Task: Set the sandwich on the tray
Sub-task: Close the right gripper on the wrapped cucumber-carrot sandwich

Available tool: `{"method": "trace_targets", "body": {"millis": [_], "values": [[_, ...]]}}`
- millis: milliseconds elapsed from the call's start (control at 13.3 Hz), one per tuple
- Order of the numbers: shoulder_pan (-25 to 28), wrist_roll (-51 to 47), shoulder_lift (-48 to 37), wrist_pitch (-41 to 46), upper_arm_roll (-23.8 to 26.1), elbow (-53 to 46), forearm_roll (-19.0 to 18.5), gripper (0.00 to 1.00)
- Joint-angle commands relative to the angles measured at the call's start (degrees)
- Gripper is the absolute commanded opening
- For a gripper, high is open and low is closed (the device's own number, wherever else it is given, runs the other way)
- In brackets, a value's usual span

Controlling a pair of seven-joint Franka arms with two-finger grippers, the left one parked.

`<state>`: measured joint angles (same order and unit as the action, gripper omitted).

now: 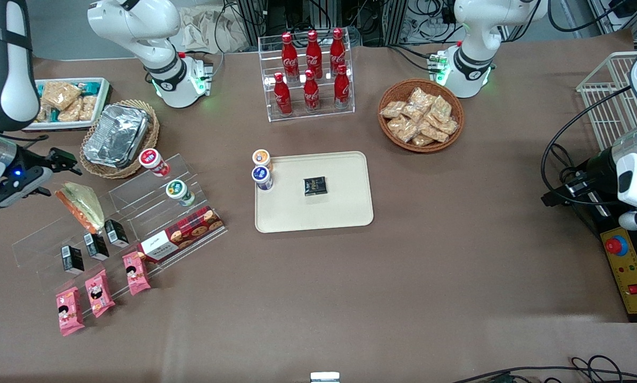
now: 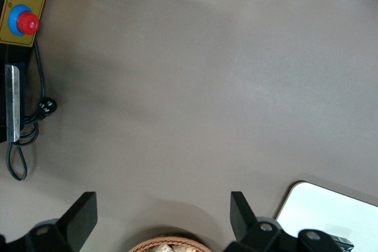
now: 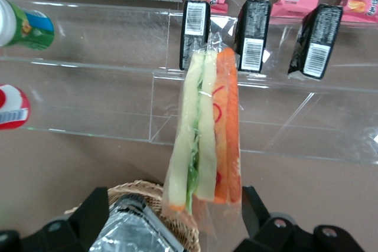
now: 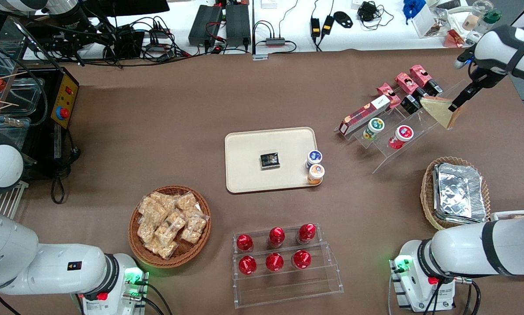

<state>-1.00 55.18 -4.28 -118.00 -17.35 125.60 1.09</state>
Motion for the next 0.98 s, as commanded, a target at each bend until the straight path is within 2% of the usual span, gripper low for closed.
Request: {"method": "trace_targets", "body": {"millis": [0,226,301,376,451,526,602,902], "values": [[-0.1,2.9,0.1,-5.1,-0.1,3.9,1.2,1.00],[-0.1,3.3,1.9,-6.4,-0.1,4.1,2.2,0.98],[-0.1,4.0,2.6,-7.4,-0.1,4.1,2.2,0.91],[-0.1,4.8,3.2,-8.4,-0.1,4.0,2.2,0.67],[-0.1,5.3,3.7,-9.3,-0.1,4.0,2.2,0.30],[-0.1,5.3,4.1,-9.8,-0.1,3.9,2.3,0.04],[-0.1,5.2,4.5,-10.3,-0.1,3.5,3.0,0.00],[-0.1,5.1,4.4,-11.6,-0.1,2.1,3.7,0.00]]}}
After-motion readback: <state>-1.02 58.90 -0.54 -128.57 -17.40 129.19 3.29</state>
